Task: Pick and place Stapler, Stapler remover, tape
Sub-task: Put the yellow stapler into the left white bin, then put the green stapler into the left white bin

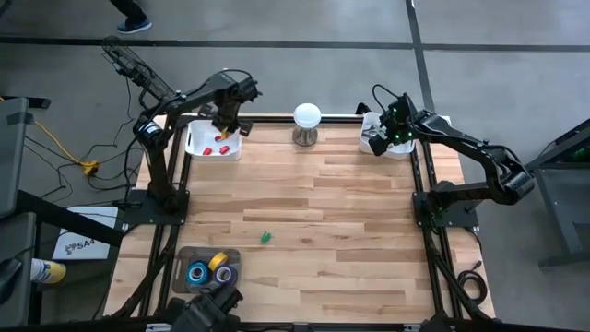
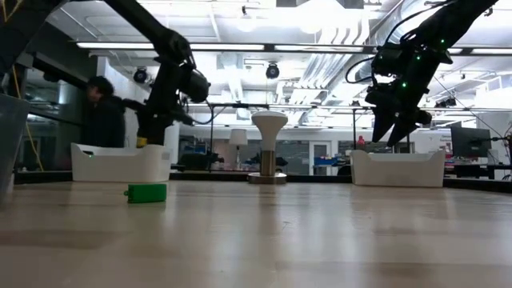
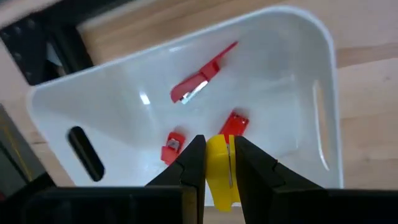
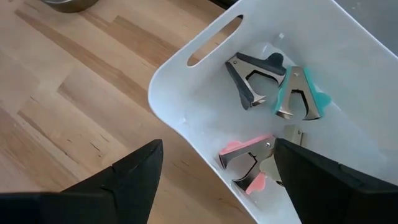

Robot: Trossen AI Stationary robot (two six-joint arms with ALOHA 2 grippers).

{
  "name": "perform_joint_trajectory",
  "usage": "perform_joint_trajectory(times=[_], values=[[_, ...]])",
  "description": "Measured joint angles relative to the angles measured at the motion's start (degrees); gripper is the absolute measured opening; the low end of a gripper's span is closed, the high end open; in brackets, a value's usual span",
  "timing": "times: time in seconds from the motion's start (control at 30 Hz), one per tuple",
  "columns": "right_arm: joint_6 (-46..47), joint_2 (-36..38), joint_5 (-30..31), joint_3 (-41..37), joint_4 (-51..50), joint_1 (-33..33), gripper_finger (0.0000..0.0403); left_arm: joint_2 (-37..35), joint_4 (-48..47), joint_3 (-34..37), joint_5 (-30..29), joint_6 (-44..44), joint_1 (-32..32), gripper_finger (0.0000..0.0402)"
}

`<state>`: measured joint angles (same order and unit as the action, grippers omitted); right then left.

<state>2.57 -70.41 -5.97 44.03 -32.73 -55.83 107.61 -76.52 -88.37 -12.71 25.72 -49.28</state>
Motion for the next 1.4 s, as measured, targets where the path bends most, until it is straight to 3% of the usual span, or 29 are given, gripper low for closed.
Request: perform_joint_trajectory(times=[0.2, 0.47, 0.63, 0.87, 1.07, 1.23, 1.4], values=[[0.0, 0.0, 0.0, 0.0, -0.5, 0.0, 0.0299, 0.0, 1.2, 3.0, 2.9, 0.2, -1.1, 0.0057], [-0.1, 0.0, 0.0, 0.0, -0.5, 0.0, 0.0299, 0.0, 1.6, 3.5, 3.4, 0.0, -1.0, 0.0155], [-0.2, 0.0, 0.0, 0.0, -0.8, 0.0, 0.0299, 0.0, 1.4, 3.5, 3.2, -0.6, -1.0, 0.0184], [-0.7, 0.0, -0.1, 0.0, -1.8, 0.0, 0.0299, -0.1, 0.7, 2.8, 2.6, -1.1, -0.5, 0.0190], [-1.5, 0.0, -0.4, 0.0, -3.0, 0.0, 0.0299, -2.6, -2.2, -0.3, 6.3, -3.2, 1.0, 0.0191], [-2.0, 0.0, -0.4, 0.0, -3.3, 0.0, 0.0299, -8.7, -3.5, -1.3, 7.4, -2.8, 6.8, 0.0190], [-2.9, 0.0, -0.5, 0.0, -3.3, 0.0, 0.0299, -13.4, -4.1, -1.3, 7.7, 3.4, 14.9, 0.0190]])
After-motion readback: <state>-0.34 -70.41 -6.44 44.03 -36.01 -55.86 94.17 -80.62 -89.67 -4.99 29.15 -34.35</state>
